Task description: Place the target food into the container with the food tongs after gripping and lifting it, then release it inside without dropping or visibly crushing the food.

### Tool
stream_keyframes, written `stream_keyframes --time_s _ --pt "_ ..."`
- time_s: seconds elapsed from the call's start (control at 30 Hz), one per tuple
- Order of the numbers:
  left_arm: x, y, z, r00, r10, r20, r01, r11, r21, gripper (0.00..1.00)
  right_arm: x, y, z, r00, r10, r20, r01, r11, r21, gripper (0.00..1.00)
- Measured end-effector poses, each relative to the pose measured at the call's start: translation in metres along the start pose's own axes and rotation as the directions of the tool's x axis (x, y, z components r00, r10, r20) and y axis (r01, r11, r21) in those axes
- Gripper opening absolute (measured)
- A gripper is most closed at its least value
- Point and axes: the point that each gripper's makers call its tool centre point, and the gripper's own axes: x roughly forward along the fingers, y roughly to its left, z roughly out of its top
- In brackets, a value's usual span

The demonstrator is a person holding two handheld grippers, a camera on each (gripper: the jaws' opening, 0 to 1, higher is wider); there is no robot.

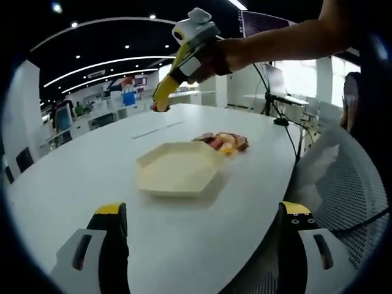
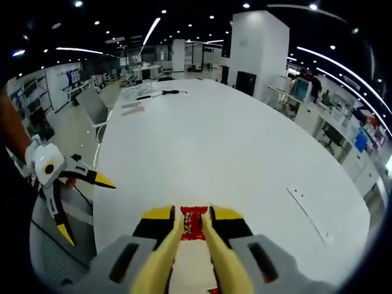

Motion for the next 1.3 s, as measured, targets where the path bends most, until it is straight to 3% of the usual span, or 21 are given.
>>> stream_keyframes --time_s 0.4,0.73,1.1,1.3 --pt "-0.001 -0.001 0.003 1.000 0.000 0.014 0.000 1.000 0.024 0.99 -0.008 -0.005 -0.001 0.997 -0.065 0.030 0.064 0.998 0.021 0.23" --pt "-0.001 0.003 0.000 1.000 0.014 0.003 -0.014 1.000 0.027 0.99 -0.013 -0.001 0.003 0.999 -0.013 0.036 0.013 1.000 0.000 0.18" --pt "-0.002 0.005 -0.009 0.998 0.036 -0.047 -0.031 0.993 0.112 0.99 -0.042 0.001 -0.002 0.998 0.019 0.065 -0.017 1.000 -0.020 0.19" --pt "-0.005 0.013 -0.012 0.997 0.059 -0.045 -0.054 0.994 0.097 1.00 -0.054 -0.008 -0.007 0.996 0.022 0.082 -0.019 0.999 -0.036 0.20"
